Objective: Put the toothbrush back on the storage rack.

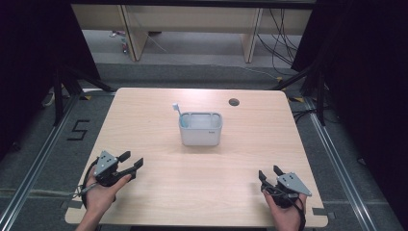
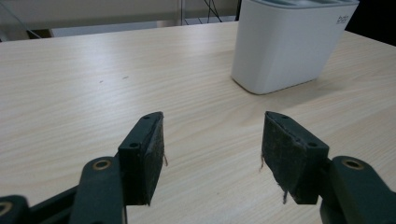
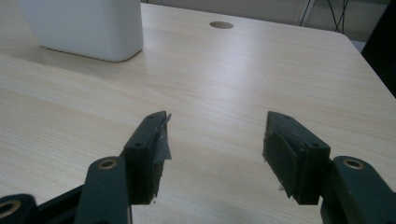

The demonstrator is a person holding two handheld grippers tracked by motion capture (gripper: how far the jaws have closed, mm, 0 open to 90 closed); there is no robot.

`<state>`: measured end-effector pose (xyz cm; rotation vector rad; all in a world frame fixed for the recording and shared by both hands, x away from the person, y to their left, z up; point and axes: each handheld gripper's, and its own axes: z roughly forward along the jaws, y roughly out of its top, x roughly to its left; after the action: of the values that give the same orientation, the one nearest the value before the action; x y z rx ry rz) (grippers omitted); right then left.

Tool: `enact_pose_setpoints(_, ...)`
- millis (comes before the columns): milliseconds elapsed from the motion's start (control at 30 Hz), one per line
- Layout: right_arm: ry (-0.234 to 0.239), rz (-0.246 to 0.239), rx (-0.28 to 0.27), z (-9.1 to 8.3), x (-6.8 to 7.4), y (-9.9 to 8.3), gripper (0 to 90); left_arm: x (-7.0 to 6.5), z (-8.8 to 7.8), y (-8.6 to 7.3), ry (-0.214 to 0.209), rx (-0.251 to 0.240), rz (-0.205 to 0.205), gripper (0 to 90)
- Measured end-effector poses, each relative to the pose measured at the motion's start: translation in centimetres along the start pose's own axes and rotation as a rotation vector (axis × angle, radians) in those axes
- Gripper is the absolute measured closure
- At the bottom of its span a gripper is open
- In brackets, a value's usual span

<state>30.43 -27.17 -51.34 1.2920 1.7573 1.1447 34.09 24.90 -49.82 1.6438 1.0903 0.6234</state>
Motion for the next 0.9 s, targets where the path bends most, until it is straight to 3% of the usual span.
enact_pose_setpoints(167,-0.005,-0.005,-0.005,0.1,0.0,0.0,41.0,0.7,-0.2,-0.7,0.03,0.007,-0.005,38.0)
enact_pose_setpoints(200,-0.01,-0.051,-0.02,0.2,-0.3,0.0,41.0,0.8,-0.2,-0.8,0.037,0.004,-0.009,38.0)
enact_pose_setpoints(267,-0.009,-0.024,-0.012,0.1,-0.1,0.0,41.0,1.0,-0.2,-1.0,0.051,0.006,-0.008,38.0)
enact_pose_setpoints(300,-0.011,-0.053,-0.022,0.2,-0.3,0.0,41.0,1.1,-0.1,-1.2,0.046,-0.003,-0.009,37.9)
enact_pose_setpoints(467,-0.011,-0.053,-0.023,0.2,-0.3,0.0,40.9,1.5,-0.2,-1.9,0.072,-0.007,-0.024,37.5)
enact_pose_setpoints(500,-0.006,-0.003,-0.006,0.1,0.0,0.0,40.9,1.6,-0.1,-2.1,0.078,-0.019,-0.028,37.5)
enact_pose_setpoints(600,-0.01,-0.054,-0.021,0.2,-0.3,0.0,40.9,1.6,-0.2,-2.5,0.088,-0.026,-0.034,37.4)
enact_pose_setpoints(700,0.01,-0.042,-0.016,0.2,-0.2,0.0,40.9,1.7,-0.3,-2.6,0.089,-0.045,-0.024,36.9)
enact_pose_setpoints(800,-0.01,-0.059,-0.02,0.2,-0.3,0.0,41.0,1.8,-0.5,-2.7,0.087,-0.058,-0.02,36.0)
enact_pose_setpoints(833,0.0,-0.011,0.003,0.0,0.1,0.0,41.0,1.9,-0.5,-2.8,0.079,-0.068,-0.023,35.6)
enact_pose_setpoints(900,0.004,-0.009,0.006,0.0,0.2,0.0,41.0,1.9,-0.6,-2.9,0.075,-0.095,-0.028,34.8)
